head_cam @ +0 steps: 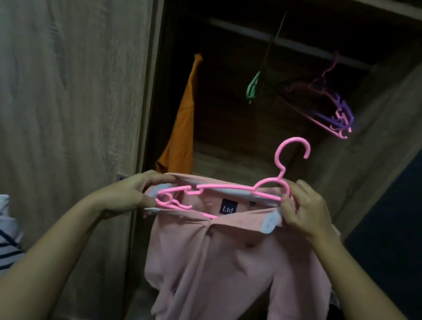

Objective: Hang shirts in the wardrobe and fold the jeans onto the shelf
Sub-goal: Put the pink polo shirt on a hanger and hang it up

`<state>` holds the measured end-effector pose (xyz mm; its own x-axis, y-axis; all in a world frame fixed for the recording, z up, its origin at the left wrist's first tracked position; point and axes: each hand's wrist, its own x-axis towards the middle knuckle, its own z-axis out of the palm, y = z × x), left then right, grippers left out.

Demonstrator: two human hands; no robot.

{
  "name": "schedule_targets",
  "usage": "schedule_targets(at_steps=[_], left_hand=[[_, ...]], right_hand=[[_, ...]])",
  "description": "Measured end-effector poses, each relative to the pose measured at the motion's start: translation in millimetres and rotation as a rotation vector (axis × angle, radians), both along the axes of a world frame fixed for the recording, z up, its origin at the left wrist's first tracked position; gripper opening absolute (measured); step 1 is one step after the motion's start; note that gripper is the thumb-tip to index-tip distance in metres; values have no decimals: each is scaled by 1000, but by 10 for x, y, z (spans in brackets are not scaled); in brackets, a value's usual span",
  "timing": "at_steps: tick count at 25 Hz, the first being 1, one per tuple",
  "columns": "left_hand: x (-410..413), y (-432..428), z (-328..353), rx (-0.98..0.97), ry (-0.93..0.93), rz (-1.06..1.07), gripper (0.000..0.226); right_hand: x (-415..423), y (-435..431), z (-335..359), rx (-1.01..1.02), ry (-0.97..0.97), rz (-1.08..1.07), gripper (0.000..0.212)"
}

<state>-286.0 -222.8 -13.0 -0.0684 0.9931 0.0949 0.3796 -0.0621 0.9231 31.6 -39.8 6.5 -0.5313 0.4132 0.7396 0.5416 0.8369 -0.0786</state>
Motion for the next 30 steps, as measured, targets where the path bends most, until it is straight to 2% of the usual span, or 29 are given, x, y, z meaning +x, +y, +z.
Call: schedule_targets(at_steps=[2,4,6,7,9,11,13,14,17,19,20,23,26,28,30], left_hand=[[5,-19,54,-47,73,25,69],[76,52,73,-54,209,110,49],[264,202,105,22,387,339,24],[406,272,124,73,446,491,23],[781,342,88,237,472,650,40],[1153,266,5,406,487,539,54],[1238,120,-95,473,577,331,58],[1129,78,-75,502,607,311,57],[608,123,172,624,861,560,60],[338,199,345,580,1028,529,62],[242,239,385,568,1052,476,58],[32,283,424,609,880,432,44],[-193,238,525,669,728,515,47],[-326,215,590,690,693,582,48],[-407,196,615,664,706,595,46]], right_hand=[[-13,-21,-29,29,-68,-55,43],[-122,-103,-33,23,-135,-145,41],[-348,-254,10,-58,-174,-203,37],[-474,-334,37,-90,-178,-212,34],[-668,-468,118,-128,-144,-199,27],[-709,-520,251,-175,-60,-155,28],[-629,-477,351,-182,33,-101,30],[-566,-436,396,-177,64,-82,31],[-422,-323,490,-161,140,4,29],[-418,-306,533,-155,151,55,29],[-438,-306,560,-147,132,60,30],[-407,-241,595,-144,116,20,48],[-173,-44,458,-342,376,-82,64],[-68,-26,234,-593,504,-114,61],[-47,-73,94,-696,509,-111,50]])
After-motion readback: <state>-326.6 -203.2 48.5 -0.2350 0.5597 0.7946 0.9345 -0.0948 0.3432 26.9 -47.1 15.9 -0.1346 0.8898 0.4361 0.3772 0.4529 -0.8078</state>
